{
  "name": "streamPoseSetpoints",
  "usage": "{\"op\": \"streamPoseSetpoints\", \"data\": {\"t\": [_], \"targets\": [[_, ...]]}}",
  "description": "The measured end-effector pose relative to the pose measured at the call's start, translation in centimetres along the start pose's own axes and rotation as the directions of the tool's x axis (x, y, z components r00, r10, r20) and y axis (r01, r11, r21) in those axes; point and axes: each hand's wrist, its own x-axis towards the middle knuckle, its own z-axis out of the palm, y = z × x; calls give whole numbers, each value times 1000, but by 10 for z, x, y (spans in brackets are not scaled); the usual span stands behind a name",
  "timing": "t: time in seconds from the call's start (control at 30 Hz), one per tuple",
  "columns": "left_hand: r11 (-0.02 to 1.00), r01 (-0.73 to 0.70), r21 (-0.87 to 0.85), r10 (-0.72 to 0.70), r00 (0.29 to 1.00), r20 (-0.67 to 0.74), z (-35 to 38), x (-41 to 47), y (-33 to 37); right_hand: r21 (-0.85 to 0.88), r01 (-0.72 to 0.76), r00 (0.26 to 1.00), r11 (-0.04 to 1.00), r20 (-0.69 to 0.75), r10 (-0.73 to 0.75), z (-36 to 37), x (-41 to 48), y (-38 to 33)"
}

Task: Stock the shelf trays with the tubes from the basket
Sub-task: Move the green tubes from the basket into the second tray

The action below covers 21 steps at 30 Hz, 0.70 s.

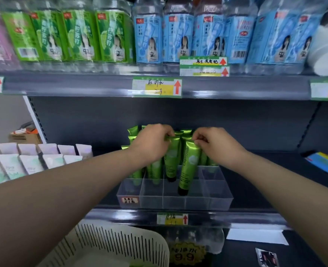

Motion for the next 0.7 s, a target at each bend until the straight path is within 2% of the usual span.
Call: {"op": "streamPoseSetpoints", "data": {"t": [0.23, 0.53, 0.7], "targets": [[1000, 6, 24, -6, 1000, 0, 17, 30, -12, -37, 52, 992, 998, -109, -55, 9, 28, 11], [997, 63, 45, -65, 997, 38, 49, 52, -35, -22, 65, 994, 998, -91, -67, 37, 44, 18], [996, 61, 64, -65, 996, 57, 64, 53, -42, -52, 88, 995, 995, -35, -90, 53, 48, 21]]}}
